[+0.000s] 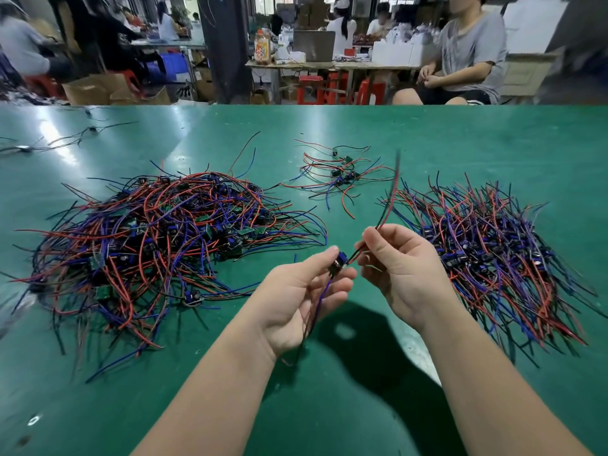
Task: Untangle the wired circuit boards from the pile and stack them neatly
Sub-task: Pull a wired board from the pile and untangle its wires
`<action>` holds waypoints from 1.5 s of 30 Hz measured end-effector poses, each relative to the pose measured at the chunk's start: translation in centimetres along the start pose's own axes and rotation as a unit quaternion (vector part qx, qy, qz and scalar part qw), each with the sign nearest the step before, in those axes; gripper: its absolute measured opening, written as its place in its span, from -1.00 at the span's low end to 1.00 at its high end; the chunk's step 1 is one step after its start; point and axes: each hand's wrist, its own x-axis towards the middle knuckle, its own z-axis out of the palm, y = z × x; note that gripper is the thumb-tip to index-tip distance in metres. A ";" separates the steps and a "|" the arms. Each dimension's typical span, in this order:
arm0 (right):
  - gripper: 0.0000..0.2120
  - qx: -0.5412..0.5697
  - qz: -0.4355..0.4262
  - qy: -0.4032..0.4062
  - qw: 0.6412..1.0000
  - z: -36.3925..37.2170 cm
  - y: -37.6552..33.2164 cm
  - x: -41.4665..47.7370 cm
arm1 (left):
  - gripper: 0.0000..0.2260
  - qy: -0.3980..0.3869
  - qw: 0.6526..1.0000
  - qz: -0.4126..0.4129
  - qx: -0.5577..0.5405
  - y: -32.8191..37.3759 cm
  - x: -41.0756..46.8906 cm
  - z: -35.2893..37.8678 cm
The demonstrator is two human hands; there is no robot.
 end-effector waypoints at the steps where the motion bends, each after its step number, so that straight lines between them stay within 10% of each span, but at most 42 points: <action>1: -0.83 -0.005 0.013 -0.016 1.000 -0.1 -0.1 -0.1 | -0.78 -0.012 0.999 -0.027 -0.027 0.1 -0.1 0.1; 11: -0.79 -0.081 0.060 -0.046 0.994 -0.4 0.1 0.1 | -0.83 0.014 0.995 0.064 0.081 -1.3 0.6 -0.2; 28: -0.75 0.099 0.031 0.186 0.977 -5.0 -1.4 3.2 | -0.80 -0.096 0.981 0.029 0.168 -0.8 -0.7 -0.2; 33: -0.93 -0.042 0.076 0.060 0.994 -3.7 -0.4 2.0 | -0.69 -0.129 0.988 0.078 -0.033 0.0 -0.6 -0.1; 37: -0.69 -0.074 0.065 -0.129 0.987 -1.4 0.7 0.4 | -0.73 -0.106 0.987 0.108 -0.058 0.2 -0.6 -0.3; 45: -0.88 0.085 0.016 -0.060 0.994 0.8 1.8 -0.1 | -0.88 0.033 0.960 0.246 0.133 -1.7 0.4 0.3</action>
